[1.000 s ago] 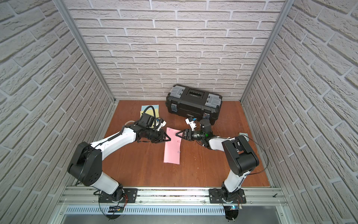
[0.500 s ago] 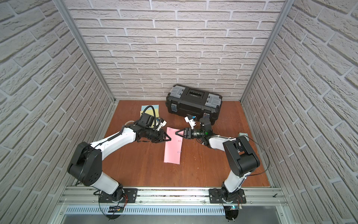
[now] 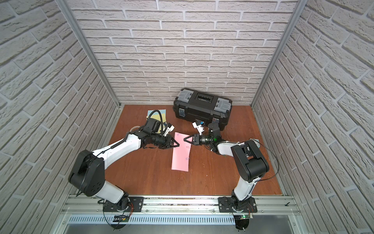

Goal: Unclip the paperclips from the documents
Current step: Adjust the document.

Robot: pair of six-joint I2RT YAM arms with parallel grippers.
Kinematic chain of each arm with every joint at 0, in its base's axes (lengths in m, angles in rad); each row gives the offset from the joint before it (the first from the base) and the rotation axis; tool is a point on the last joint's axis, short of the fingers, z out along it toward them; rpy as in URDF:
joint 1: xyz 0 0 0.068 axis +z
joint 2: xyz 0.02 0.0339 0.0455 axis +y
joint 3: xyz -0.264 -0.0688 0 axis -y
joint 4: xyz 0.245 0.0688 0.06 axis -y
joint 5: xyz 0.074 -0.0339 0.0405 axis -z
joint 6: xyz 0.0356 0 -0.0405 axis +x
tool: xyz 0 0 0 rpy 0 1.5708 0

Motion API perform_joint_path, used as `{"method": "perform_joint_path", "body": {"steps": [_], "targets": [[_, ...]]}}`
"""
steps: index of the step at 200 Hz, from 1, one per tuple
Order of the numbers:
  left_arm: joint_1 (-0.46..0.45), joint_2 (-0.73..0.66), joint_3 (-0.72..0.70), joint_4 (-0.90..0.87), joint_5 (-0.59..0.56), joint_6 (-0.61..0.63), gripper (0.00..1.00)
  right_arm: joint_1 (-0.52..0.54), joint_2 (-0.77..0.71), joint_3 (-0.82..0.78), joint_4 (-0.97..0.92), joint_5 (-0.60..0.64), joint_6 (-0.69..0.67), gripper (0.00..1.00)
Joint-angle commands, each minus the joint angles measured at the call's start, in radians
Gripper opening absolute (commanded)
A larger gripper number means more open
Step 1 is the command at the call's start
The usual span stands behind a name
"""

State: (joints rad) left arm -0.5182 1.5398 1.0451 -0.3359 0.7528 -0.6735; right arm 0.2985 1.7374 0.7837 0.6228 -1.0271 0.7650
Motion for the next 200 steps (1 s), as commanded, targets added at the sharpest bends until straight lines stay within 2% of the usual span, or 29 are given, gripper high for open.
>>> {"method": "perform_joint_path", "body": {"steps": [1, 31, 55, 80, 104, 143, 200], "targets": [[-0.005, -0.011, -0.011, 0.034, 0.024, 0.011, 0.18, 0.006, -0.028, 0.011, 0.054, -0.021, 0.005, 0.13], [-0.002, -0.014, -0.017, 0.038, 0.021, 0.019, 0.22, 0.004, -0.056, 0.024, -0.010, -0.025, -0.028, 0.03], [0.011, -0.031, -0.028, 0.044, 0.018, 0.031, 0.33, -0.004, -0.112, 0.045, -0.146, -0.024, -0.108, 0.03], [0.037, -0.055, -0.057, 0.081, 0.013, 0.031, 0.50, -0.014, -0.187, 0.090, -0.377, -0.011, -0.244, 0.03], [0.066, -0.084, -0.098, 0.152, 0.012, 0.029, 0.59, -0.029, -0.249, 0.115, -0.516, -0.002, -0.318, 0.03], [0.113, -0.124, -0.179, 0.327, 0.020, 0.016, 0.65, -0.051, -0.321, 0.145, -0.664, 0.007, -0.385, 0.03], [0.141, -0.136, -0.248, 0.551, 0.101, 0.039, 0.72, -0.065, -0.373, 0.202, -0.796, -0.010, -0.435, 0.03]]}}
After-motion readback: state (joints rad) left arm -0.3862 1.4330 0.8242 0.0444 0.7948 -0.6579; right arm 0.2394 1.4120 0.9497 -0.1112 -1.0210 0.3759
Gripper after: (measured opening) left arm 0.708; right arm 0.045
